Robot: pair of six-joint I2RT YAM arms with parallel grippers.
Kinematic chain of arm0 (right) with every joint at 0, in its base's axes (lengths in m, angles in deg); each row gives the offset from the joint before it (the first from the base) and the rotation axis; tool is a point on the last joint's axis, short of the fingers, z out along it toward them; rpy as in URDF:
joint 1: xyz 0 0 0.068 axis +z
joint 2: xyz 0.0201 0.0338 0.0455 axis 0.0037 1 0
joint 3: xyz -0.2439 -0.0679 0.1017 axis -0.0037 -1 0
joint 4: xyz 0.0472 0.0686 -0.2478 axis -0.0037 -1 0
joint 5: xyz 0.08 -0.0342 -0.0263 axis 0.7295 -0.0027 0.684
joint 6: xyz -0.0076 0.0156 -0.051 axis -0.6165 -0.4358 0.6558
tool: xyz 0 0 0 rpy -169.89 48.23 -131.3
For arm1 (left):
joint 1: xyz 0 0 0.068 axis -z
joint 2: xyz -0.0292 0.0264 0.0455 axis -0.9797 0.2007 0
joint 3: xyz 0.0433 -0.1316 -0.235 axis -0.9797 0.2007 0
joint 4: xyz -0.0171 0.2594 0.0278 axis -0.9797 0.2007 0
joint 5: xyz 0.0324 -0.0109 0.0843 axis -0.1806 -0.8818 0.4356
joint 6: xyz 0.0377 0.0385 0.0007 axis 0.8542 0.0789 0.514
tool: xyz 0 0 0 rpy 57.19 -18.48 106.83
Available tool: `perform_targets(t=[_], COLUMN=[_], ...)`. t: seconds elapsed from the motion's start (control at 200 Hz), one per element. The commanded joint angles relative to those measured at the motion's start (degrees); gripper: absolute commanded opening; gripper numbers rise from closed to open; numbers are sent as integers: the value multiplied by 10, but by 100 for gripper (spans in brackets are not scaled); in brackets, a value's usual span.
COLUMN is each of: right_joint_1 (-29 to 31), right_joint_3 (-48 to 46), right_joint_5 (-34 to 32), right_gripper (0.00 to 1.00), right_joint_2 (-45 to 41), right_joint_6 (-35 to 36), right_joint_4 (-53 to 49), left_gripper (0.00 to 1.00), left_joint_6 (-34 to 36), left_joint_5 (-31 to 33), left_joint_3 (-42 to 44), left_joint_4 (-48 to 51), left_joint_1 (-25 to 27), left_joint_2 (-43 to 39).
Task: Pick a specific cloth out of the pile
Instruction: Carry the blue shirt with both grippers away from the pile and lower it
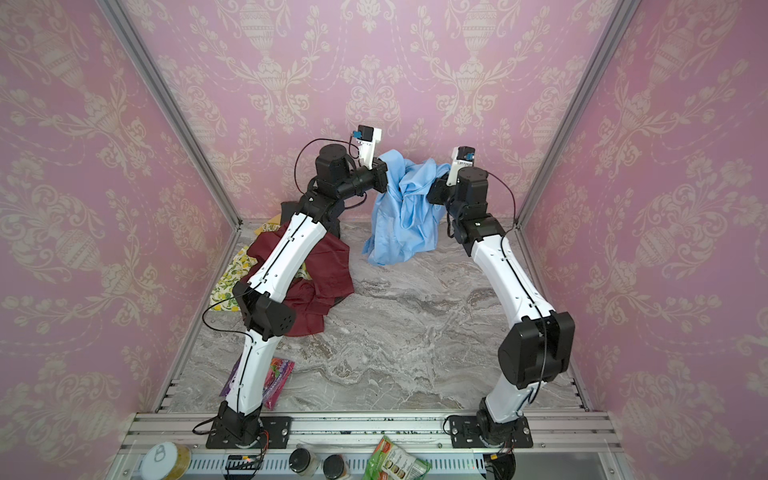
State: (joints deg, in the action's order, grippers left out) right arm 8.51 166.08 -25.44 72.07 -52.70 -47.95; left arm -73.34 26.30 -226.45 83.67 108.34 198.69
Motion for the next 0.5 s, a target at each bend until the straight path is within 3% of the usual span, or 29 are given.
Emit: perform_targets(t=[0.0, 0.145, 0.305, 0.42, 0.495], right_joint_1=[-47, -101, -109, -108, -105], right_joint_3=[-19, -24, -67, -141, -201], right_joint_5=[-4, -4, -6, 10, 17], right_gripper=[0, 0, 0, 0, 0], right_joint_2=[-52, -81, -111, -125, -132], right_joint_6=[-23, -7, 31, 16, 4], right_joint_4=[-6, -58, -80, -58, -34], left_gripper=[0, 0, 0, 0, 0], left_joint_6=[-40, -59, -91, -85, -63], left_joint_5=[31, 64, 60, 47, 61], left_joint_3=[-47, -47, -33, 45, 143], left_joint_4=[-53, -132, -159, -159, -177], left_joint_1=[36, 85, 107, 109, 108], left_joint_2=[43, 94, 136, 125, 92])
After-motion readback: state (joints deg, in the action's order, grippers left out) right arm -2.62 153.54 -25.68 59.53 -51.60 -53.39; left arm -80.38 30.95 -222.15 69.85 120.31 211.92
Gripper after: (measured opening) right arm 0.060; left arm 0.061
